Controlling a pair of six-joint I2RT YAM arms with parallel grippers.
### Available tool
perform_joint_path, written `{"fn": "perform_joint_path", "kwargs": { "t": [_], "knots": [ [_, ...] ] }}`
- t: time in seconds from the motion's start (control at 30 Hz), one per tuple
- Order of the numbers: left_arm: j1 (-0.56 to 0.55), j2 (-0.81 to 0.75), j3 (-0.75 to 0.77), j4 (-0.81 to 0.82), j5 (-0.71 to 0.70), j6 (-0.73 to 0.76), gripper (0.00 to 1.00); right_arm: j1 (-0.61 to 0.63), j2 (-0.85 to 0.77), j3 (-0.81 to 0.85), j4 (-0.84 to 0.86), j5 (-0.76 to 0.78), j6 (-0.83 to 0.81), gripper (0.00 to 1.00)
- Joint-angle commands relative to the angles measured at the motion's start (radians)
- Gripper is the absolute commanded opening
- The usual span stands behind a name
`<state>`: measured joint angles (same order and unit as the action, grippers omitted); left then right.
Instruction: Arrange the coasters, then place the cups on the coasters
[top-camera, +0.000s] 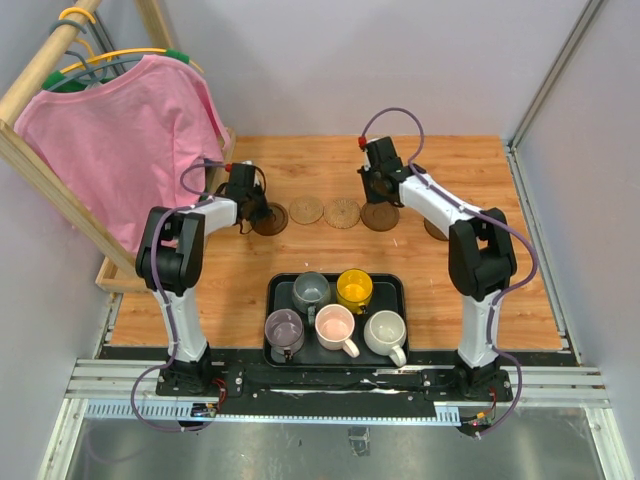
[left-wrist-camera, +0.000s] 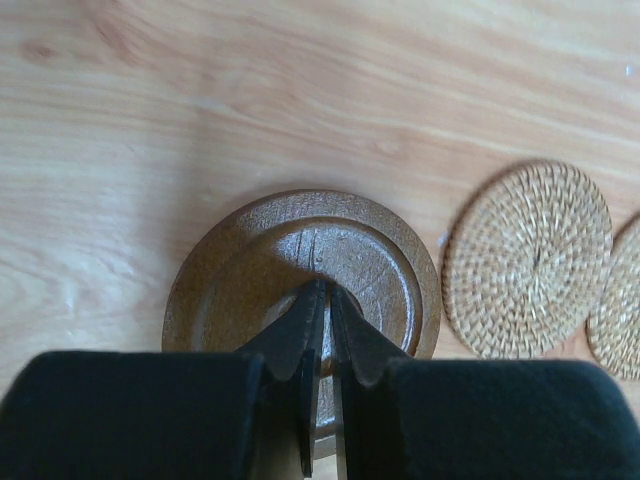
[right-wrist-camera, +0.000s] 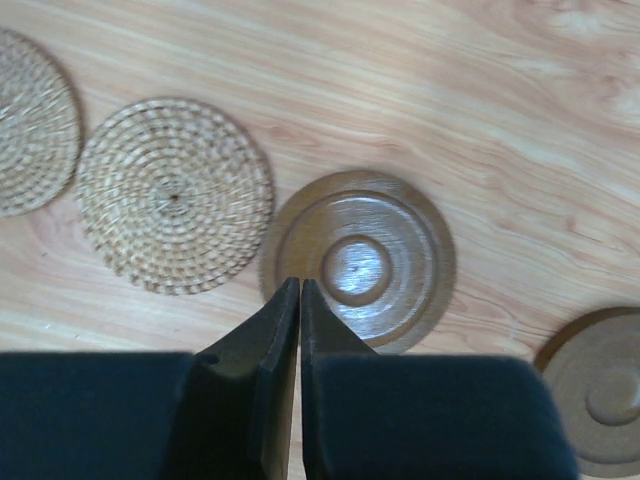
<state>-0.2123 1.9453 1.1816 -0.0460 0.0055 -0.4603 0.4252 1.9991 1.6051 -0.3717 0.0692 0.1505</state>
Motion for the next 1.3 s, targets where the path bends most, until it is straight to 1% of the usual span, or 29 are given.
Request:
{"fn": "perform_joint_path", "kwargs": {
  "t": [0.0,0.2,0.33,0.47,0.6,0.73,0.87,1.03,1.17,1.27],
  "knots": [
    [0.058,0.056,0.042,0.003,0.021,-0.02,0.12,0.085,0.009,-0.002,0.013,-0.022,-0.048,0.06],
    [0.082,0.092,0.093,0.011,0.056,-0.007,0.12,0.138,0.087,0.084,-0.002,-0.014,-0.062,0.06],
    [0.082,0.088,0.103,0.028,0.111,-0.003,0.12,0.165,0.132,0.138,-0.011,-0.019,-0.069,0.07],
    [0.082,0.047,0.067,0.064,0.171,-0.006,0.13,0.182,0.167,0.17,-0.008,-0.012,-0.077,0.09],
    [0.081,-0.016,0.017,0.09,0.202,-0.009,0.14,0.183,0.195,0.189,-0.006,0.008,-0.074,0.1],
    [0.08,-0.06,-0.024,0.097,0.178,-0.002,0.15,0.183,0.215,0.196,-0.008,0.013,-0.074,0.1],
    [0.08,-0.053,-0.036,0.067,0.159,0.0,0.15,0.182,0.226,0.188,-0.008,0.003,-0.064,0.1],
    [0.08,-0.06,-0.085,0.06,0.141,-0.011,0.15,0.182,0.235,0.171,-0.009,0.009,-0.059,0.1],
    [0.081,-0.043,-0.083,0.047,0.104,-0.01,0.15,0.183,0.236,0.166,-0.005,0.007,-0.054,0.1],
    [0.08,-0.018,-0.059,0.036,0.108,-0.006,0.15,0.183,0.235,0.163,-0.003,0.003,-0.048,0.1]
  ]
}}
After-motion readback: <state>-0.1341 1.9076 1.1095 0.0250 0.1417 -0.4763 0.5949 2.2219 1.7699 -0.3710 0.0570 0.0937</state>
